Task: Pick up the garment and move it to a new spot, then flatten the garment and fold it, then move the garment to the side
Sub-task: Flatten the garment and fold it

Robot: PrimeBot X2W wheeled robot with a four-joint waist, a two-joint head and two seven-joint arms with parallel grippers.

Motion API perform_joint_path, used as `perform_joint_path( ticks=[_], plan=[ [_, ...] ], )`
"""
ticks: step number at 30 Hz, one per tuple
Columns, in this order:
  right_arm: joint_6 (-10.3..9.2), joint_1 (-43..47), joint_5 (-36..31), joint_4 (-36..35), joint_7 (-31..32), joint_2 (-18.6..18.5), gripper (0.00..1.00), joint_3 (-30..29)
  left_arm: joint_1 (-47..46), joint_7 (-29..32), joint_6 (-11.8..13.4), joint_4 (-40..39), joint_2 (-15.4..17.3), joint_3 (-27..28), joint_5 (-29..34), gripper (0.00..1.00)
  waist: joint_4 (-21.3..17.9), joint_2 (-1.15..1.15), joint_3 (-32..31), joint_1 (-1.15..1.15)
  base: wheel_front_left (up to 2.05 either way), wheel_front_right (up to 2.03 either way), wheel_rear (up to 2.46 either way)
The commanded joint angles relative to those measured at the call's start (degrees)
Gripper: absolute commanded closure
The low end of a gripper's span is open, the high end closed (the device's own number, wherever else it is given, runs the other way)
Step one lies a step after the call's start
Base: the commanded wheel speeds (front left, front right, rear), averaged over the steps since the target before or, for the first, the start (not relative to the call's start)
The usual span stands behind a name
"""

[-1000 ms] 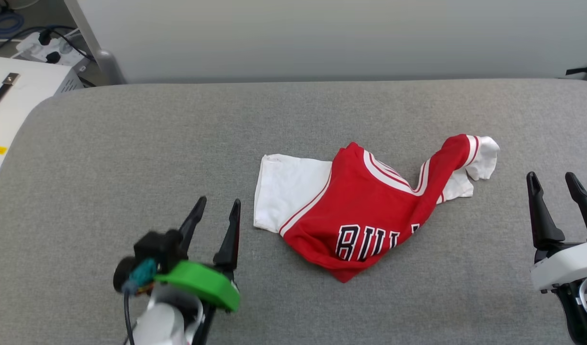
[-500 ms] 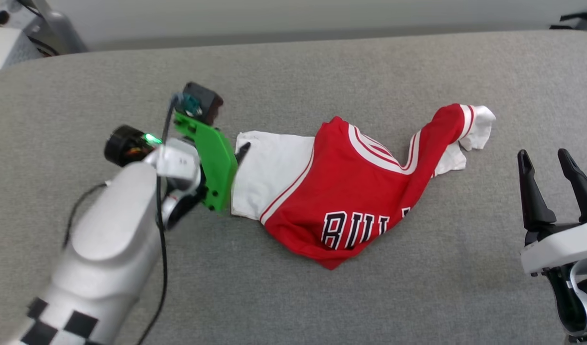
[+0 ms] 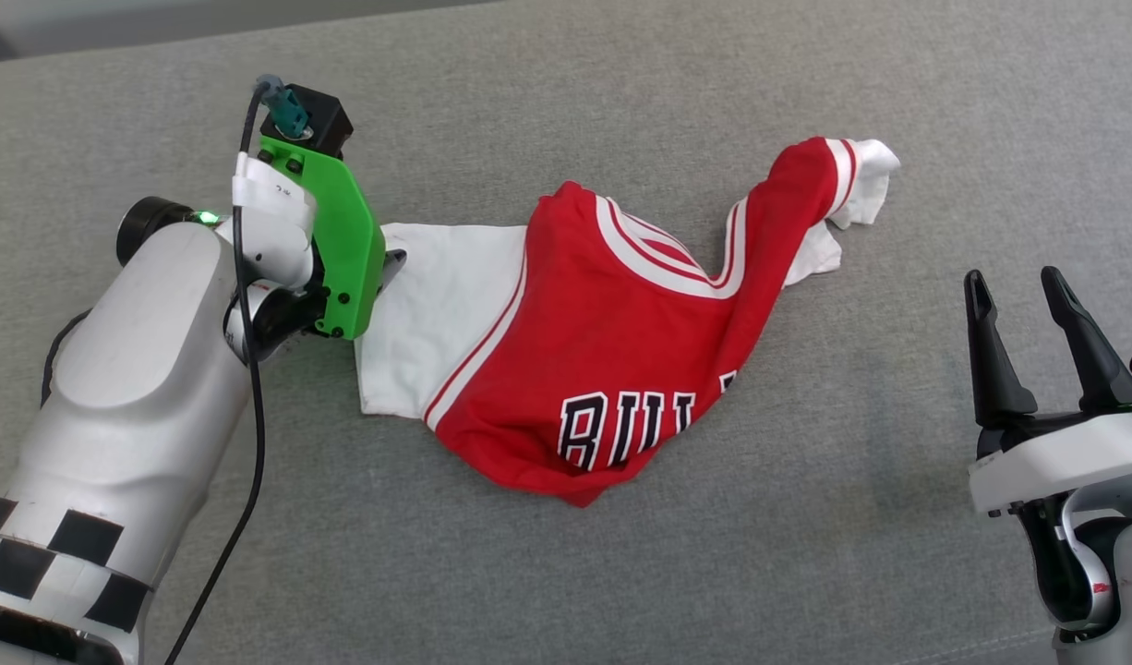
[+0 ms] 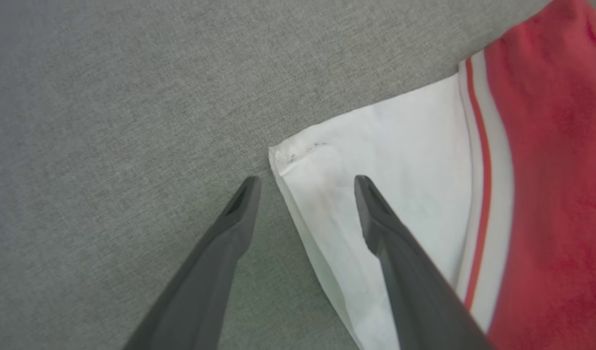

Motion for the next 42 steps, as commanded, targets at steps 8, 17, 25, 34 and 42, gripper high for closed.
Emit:
perform_joint_path(
  ticks=[8, 17, 25, 34, 42],
  plan=[
    [-0.03, -1.78, -0.52, 1.21, -1.59, 0.77, 0.00, 1.03, -2.96, -1.93, 0.07, 5.52, 1.04, -1.12, 0.99, 0.00, -2.33, 0.00, 2.61, 0.00, 0.00, 0.00, 0.00],
    [-0.03, -1.92, -1.04, 1.34, -1.69, 0.82, 0.00, 0.53, -2.05, -2.56, -0.06, 9.48, 0.04, -1.85, -1.23, 1.00, -1.63, 0.00, 3.10, 0.00, 0.00, 0.00, 0.00],
    [-0.03, -0.96, -1.92, 2.20, -0.17, 0.53, 0.00, -0.77, 0.01, -11.40, -0.05, 10.35, 1.06, 1.34, -3.82, 1.00, 1.07, 0.00, -0.41, 0.00, 0.00, 0.00, 0.00],
    [-0.03, 1.31, -2.30, 3.52, 3.25, 0.66, 0.00, -2.97, 6.57, -20.71, 2.35, 9.27, 3.96, 6.04, -6.36, 1.00, 5.18, 0.00, -4.94, 0.00, 0.00, 0.00, 0.00],
    [-0.03, 3.10, -2.57, 3.87, 6.02, 1.04, 0.00, -3.78, 16.16, -25.03, 5.30, 6.34, 5.57, 8.65, -8.74, 1.00, 7.62, 0.00, -7.49, 0.00, 0.00, 0.00, 0.00]
  ],
)
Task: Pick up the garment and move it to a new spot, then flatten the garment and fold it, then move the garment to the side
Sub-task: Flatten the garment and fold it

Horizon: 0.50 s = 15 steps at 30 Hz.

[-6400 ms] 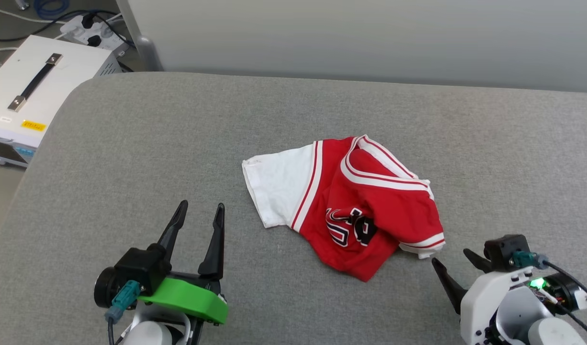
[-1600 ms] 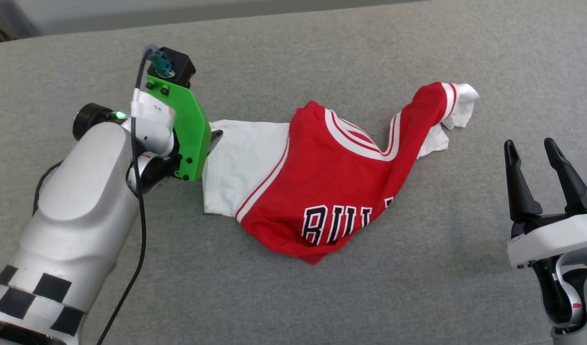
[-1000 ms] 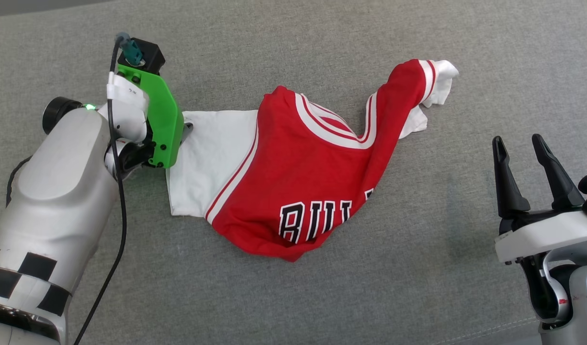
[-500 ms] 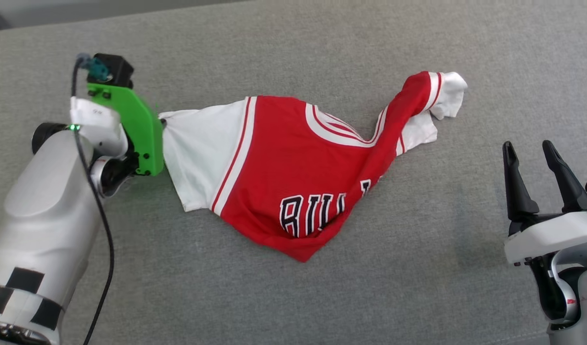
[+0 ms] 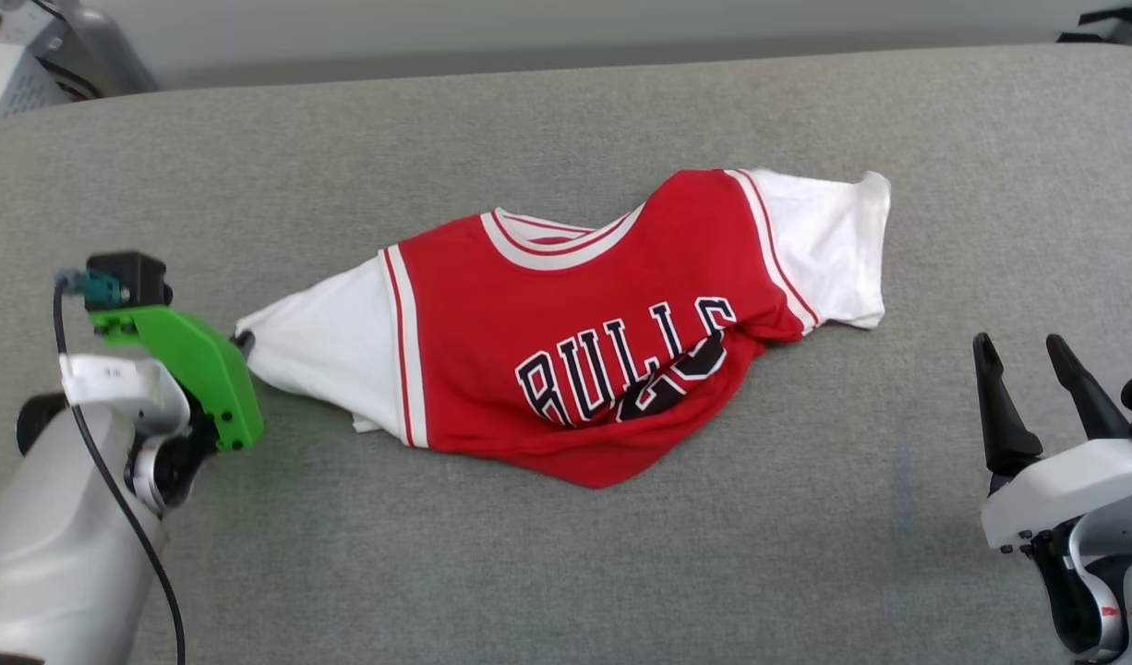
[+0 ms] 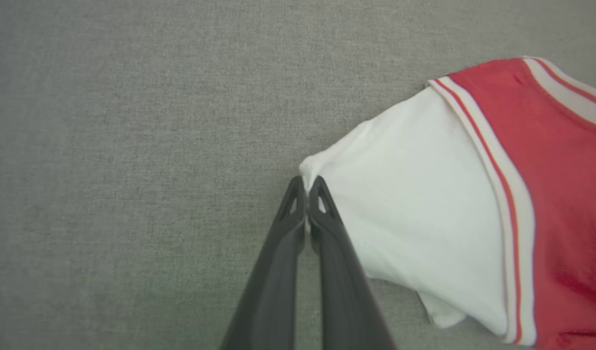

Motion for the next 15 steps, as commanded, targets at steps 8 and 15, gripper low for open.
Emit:
perform_joint_path(
  ticks=[8, 15],
  plan=[
    [-0.03, 1.90, -0.50, 0.22, 2.32, 0.14, 0.00, -1.00, 7.22, -5.46, 0.78, -4.80, -0.41, -0.41, -0.03, 0.51, 2.39, 0.00, -2.23, 0.00, 0.00, 0.00, 0.00],
    [-0.03, 2.78, -0.48, 0.06, 3.41, -0.02, 0.00, -1.44, 8.88, -18.59, 1.31, -10.19, -1.47, -1.19, 5.04, 0.00, 3.64, 0.00, -3.82, 0.00, 0.00, 0.00, 0.00]
  ],
)
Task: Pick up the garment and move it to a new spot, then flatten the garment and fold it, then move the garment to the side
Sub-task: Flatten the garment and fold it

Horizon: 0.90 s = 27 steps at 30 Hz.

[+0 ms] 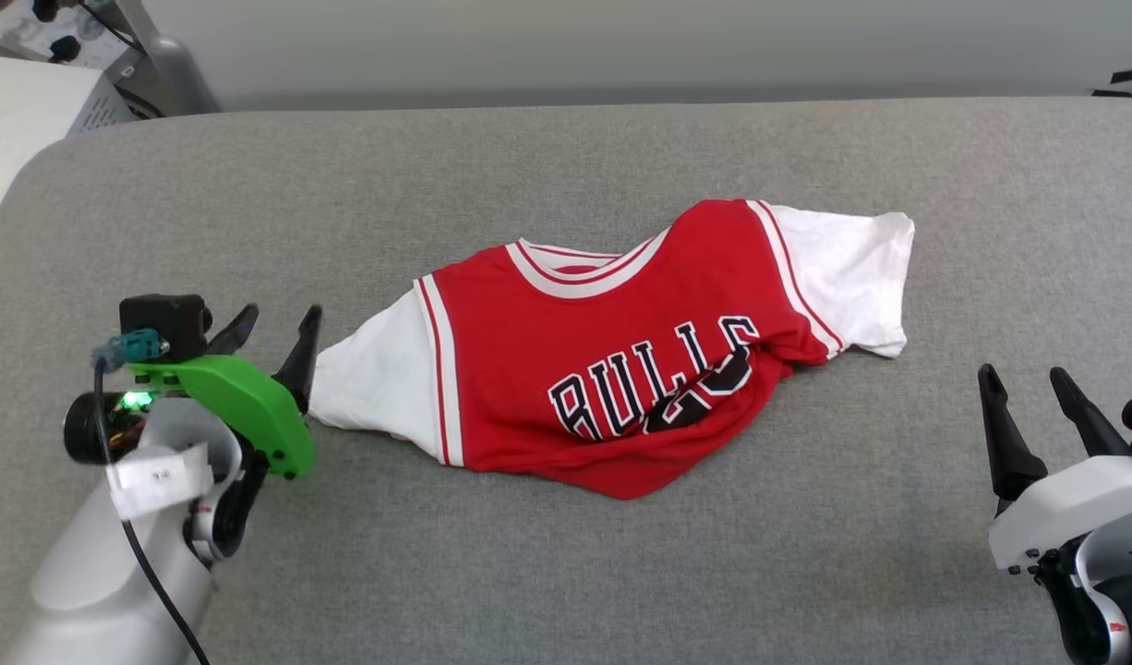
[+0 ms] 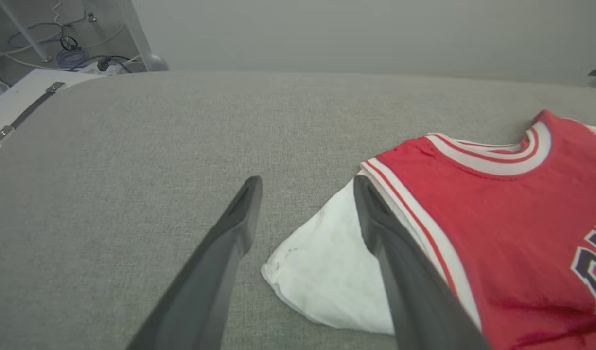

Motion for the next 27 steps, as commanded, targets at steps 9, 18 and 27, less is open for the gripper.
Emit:
perform_joint_path(
  ticks=[9, 18, 27],
  plan=[
    [-0.03, 0.16, 0.84, -1.79, 6.38, -4.39, 0.00, 2.22, 8.43, -12.87, 4.17, -12.24, -2.31, -0.41, 6.52, 0.00, 4.33, 0.00, -1.35, 0.00, 0.00, 0.00, 0.00],
    [-0.03, -6.47, 4.87, -0.78, 20.97, -14.55, 0.00, 11.96, 14.32, -13.73, 7.23, -21.03, -4.48, -0.08, 8.89, 0.00, 8.82, 0.00, 0.71, 0.00, 0.00, 0.00, 0.00],
    [-0.03, -17.00, 10.98, 4.97, 28.46, -22.81, 0.00, 25.17, 13.25, -13.81, 6.60, -20.51, -6.10, -0.49, 9.90, 0.00, 13.21, 0.00, 3.17, 0.00, 0.00, 0.00, 0.00]
  ],
)
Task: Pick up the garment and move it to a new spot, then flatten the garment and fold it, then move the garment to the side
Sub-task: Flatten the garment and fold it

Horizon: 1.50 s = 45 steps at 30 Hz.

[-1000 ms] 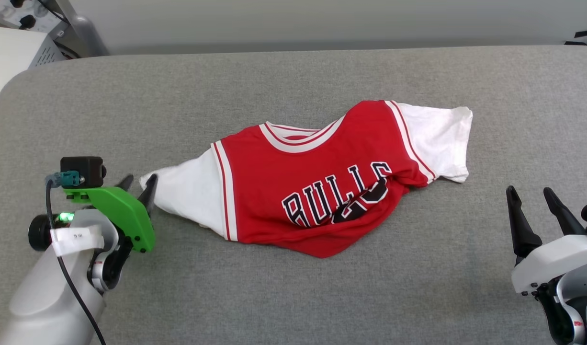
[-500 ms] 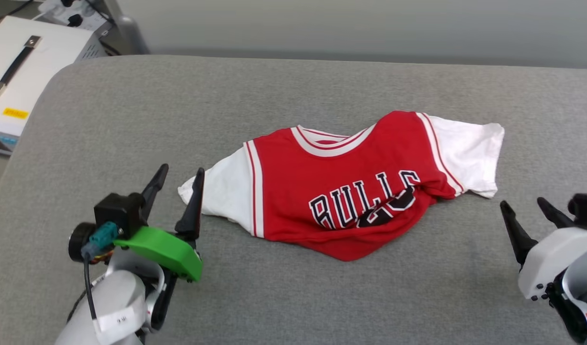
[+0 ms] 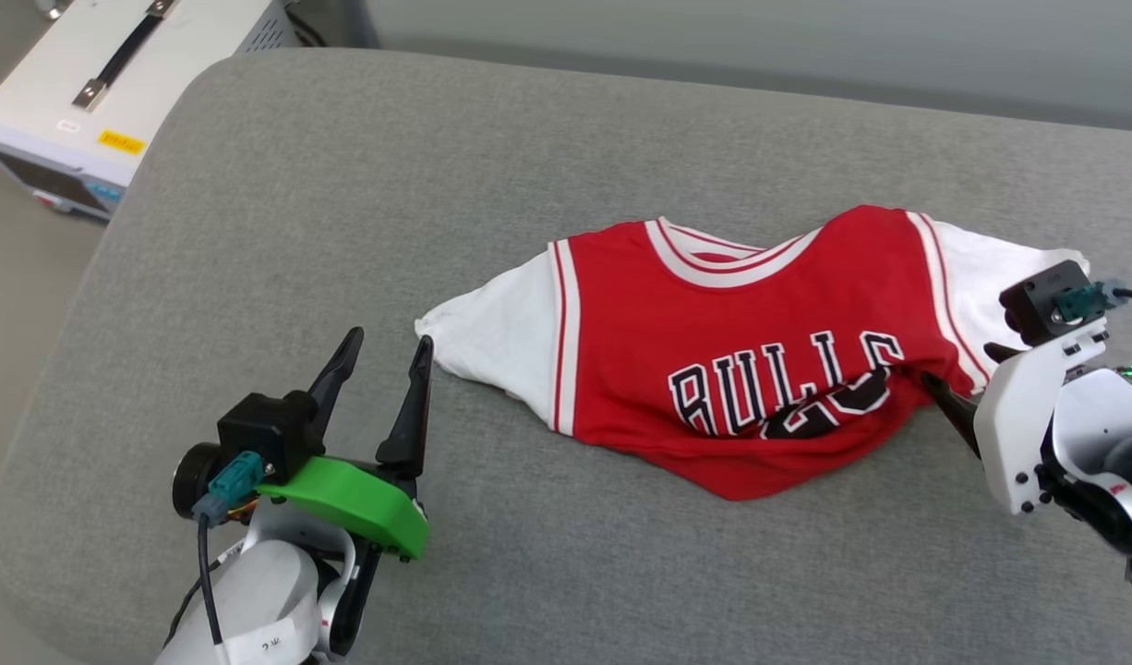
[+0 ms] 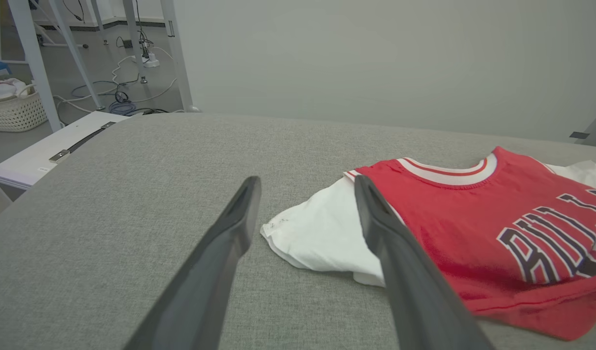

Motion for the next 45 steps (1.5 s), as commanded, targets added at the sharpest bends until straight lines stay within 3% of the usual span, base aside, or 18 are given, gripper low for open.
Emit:
perform_joint_path(
  ticks=[1, 9, 16, 17, 18, 19, 35, 45],
  plan=[
    [-0.03, -2.05, 1.01, 1.46, 0.60, -0.79, 0.00, 1.32, -0.42, -0.30, -0.42, 0.31, -0.38, 0.15, 0.82, 0.00, 2.05, 0.00, 1.61, 0.00, 0.00, 0.00, 0.00],
    [-0.03, -8.79, 4.28, 12.57, 0.87, -3.05, 0.00, 9.14, -1.28, -0.33, -1.56, 1.23, -2.66, 1.21, 1.81, 0.00, 5.43, 0.00, 4.27, 0.00, 0.00, 0.00, 0.00],
    [-0.03, -10.11, 6.57, 19.77, -0.71, -2.72, 0.00, 14.04, -1.36, -0.34, -2.79, 2.05, -4.27, 2.69, 3.13, 0.00, 6.28, 0.00, 5.03, 0.00, 0.00, 0.00, 0.00],
    [-0.03, -9.98, 7.23, 20.71, -0.66, -2.63, 0.58, 14.63, -1.32, -0.34, -2.98, 2.24, -4.45, 2.96, 3.33, 0.00, 6.26, 0.00, 4.93, 0.00, 0.00, 0.00, 0.00],
    [-0.03, -9.90, 7.76, 21.32, -0.74, -2.57, 0.97, 15.01, -1.26, -0.34, -3.11, 2.40, -4.57, 3.20, 3.48, 0.00, 6.18, 0.00, 4.78, 0.00, 0.00, 0.00, 0.00],
    [-0.03, -9.76, 8.54, 21.99, -0.89, -2.45, 1.00, 15.29, -1.15, -0.34, -3.24, 2.59, -4.71, 3.49, 3.66, 0.00, 6.02, 0.00, 4.54, 0.00, 0.00, 0.00, 0.00],
    [-0.03, -1.54, 15.89, 23.00, -2.42, -1.79, 1.00, 12.22, 1.68, -0.34, -4.41, 4.92, -4.99, 4.98, 5.01, 0.00, 1.63, 0.00, -2.61, 0.00, 0.00, 0.00, 0.00],
    [-0.03, 8.91, 15.41, 18.60, -1.62, 2.18, 1.00, 6.32, 3.50, 0.29, -4.29, 5.25, -4.34, 4.39, 4.58, 0.00, -0.98, 0.00, -4.88, 0.00, 0.00, 0.00, 0.00]
  ],
)
